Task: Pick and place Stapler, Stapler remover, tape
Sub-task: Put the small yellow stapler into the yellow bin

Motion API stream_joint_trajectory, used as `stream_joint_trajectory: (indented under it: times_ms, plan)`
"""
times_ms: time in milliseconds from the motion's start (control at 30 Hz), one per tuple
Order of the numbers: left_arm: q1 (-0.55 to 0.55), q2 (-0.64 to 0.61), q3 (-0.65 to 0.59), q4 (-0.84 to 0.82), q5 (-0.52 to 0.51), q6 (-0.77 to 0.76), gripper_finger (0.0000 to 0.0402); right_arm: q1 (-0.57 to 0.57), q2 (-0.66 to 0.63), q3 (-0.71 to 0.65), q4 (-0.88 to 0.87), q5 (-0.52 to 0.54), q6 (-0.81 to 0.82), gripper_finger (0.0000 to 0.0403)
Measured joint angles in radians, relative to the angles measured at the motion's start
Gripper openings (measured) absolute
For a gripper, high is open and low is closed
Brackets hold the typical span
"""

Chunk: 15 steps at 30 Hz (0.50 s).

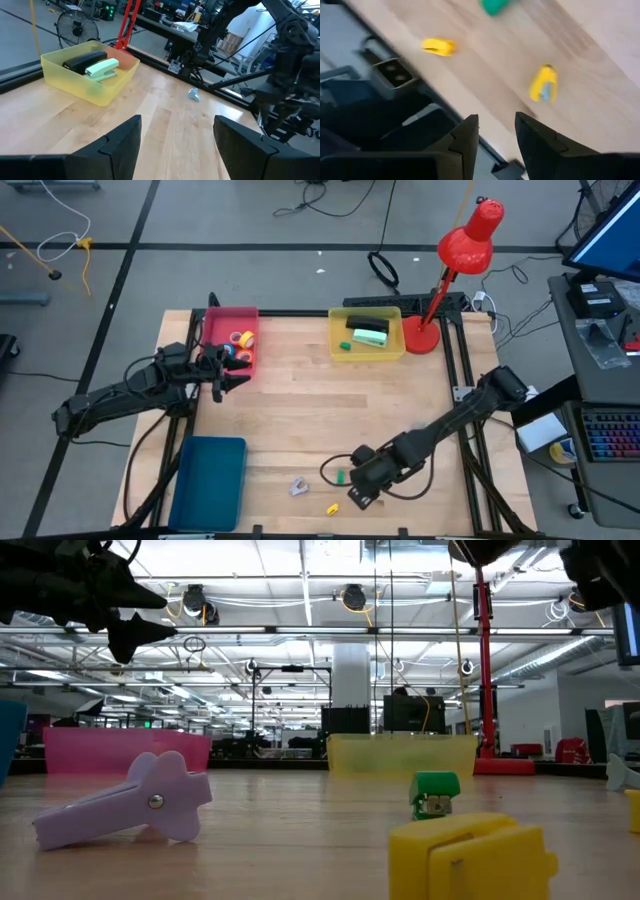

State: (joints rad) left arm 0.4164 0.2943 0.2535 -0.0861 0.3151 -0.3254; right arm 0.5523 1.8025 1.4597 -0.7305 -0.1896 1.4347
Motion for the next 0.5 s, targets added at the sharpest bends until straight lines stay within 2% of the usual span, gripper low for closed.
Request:
stream_joint_trajectory:
  times_ms: [267, 500]
  plan:
    - [0.000, 0.000, 0.000, 0.000, 0.009, -0.002, 0.0248, -0.008, 0.001, 0.000, -0.068, 0.002, 0.044, 0.0122]
    - [0.000, 0.000, 0.000, 0.000, 0.009, -0.001, 0.0248, -0.011, 0.001, 0.000, -0.019, 0.005, -0.032, 0.0119]
